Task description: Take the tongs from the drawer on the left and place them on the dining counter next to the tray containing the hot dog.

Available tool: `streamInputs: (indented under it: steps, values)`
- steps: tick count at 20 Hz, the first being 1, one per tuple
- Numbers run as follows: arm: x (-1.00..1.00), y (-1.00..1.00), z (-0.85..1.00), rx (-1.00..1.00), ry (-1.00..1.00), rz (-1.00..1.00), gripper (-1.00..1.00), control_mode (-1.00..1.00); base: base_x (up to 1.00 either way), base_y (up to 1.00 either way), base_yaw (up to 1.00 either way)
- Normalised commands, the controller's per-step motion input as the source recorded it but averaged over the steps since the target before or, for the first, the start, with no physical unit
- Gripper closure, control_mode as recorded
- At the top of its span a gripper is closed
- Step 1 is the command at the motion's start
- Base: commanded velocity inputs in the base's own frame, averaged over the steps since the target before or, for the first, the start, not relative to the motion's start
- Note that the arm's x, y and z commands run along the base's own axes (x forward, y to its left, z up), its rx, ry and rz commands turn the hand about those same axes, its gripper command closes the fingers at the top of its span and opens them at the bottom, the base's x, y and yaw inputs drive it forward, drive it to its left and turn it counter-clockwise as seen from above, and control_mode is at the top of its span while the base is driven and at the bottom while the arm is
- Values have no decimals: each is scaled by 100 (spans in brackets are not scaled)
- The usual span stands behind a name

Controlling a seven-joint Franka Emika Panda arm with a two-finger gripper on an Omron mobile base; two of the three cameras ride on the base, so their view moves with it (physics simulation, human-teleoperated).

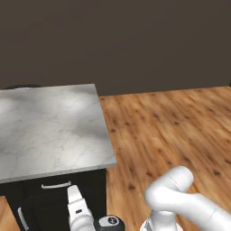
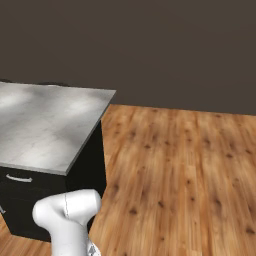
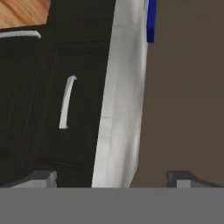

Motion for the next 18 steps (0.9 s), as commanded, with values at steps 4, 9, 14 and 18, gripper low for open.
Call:
streamInputs:
  steps: [4,9,14,18]
  values:
    - [17,10,-6,-5,-22,1,-100,-100,0,0,0]
    - [0,10,-9,-1,-27,-14,-100,-100,0,0,0]
    - [9,36,-3,2,-17,-20,-100,-100,0,0,0]
    - [18,35,0,1,-7,-17,-100,-100,0,0,0]
